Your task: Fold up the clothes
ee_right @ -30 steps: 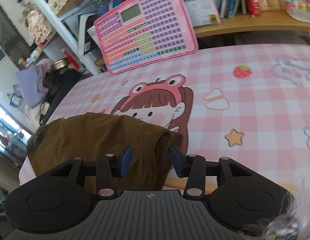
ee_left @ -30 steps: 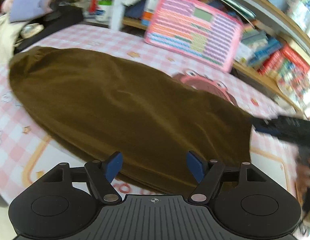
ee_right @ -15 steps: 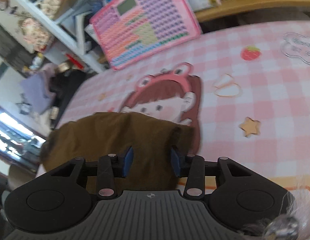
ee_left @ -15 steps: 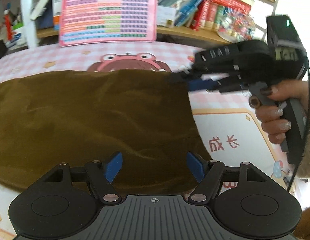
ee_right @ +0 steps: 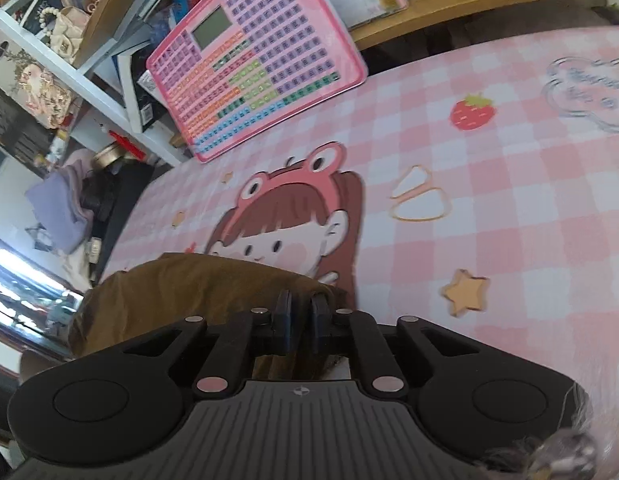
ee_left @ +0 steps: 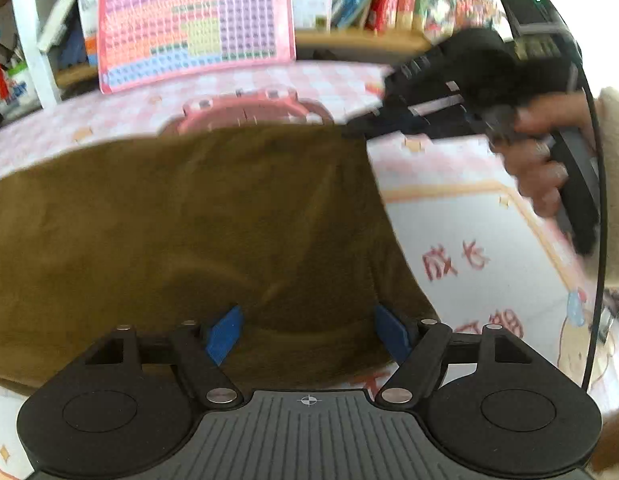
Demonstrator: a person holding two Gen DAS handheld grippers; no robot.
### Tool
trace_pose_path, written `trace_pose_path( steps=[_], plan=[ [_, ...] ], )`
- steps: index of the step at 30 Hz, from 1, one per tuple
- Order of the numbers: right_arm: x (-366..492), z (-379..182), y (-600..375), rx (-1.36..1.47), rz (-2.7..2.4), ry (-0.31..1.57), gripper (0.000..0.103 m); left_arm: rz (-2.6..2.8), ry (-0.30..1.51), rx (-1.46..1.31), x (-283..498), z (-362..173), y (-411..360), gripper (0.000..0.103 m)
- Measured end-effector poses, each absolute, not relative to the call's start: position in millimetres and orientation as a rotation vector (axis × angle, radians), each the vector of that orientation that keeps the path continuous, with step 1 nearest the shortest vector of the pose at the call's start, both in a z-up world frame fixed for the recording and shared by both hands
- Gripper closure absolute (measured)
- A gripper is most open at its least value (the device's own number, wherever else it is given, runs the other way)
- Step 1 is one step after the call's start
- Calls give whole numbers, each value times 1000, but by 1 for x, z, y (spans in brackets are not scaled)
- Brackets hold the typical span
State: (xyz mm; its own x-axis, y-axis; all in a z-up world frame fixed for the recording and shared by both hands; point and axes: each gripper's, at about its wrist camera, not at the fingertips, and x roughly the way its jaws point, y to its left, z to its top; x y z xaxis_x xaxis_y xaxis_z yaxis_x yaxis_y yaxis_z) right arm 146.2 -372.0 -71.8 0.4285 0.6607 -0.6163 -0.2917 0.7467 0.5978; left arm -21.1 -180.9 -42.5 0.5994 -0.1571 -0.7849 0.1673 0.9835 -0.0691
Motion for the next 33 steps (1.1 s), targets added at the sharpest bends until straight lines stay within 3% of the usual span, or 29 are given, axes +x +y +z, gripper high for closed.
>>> trace_pose_path(
  steps=[4, 9, 13, 15, 33],
  plan=[
    [135, -56, -378, 408, 621, 921, 90, -210, 827, -35, -21, -29, -182, 28],
    [132, -47, -359, 407, 672, 893, 90, -274, 894, -5, -17, -41, -200, 28],
    [139, -70, -347, 379, 618, 975, 94, -304, 956, 40, -19, -54, -208, 28],
    [144, -83, -352, 391, 585, 1009, 103, -311, 949, 63, -21, -56, -209, 26],
    [58, -48, -368, 267, 581, 916, 97, -89, 811, -201, -51, -22, -139, 26]
  ],
)
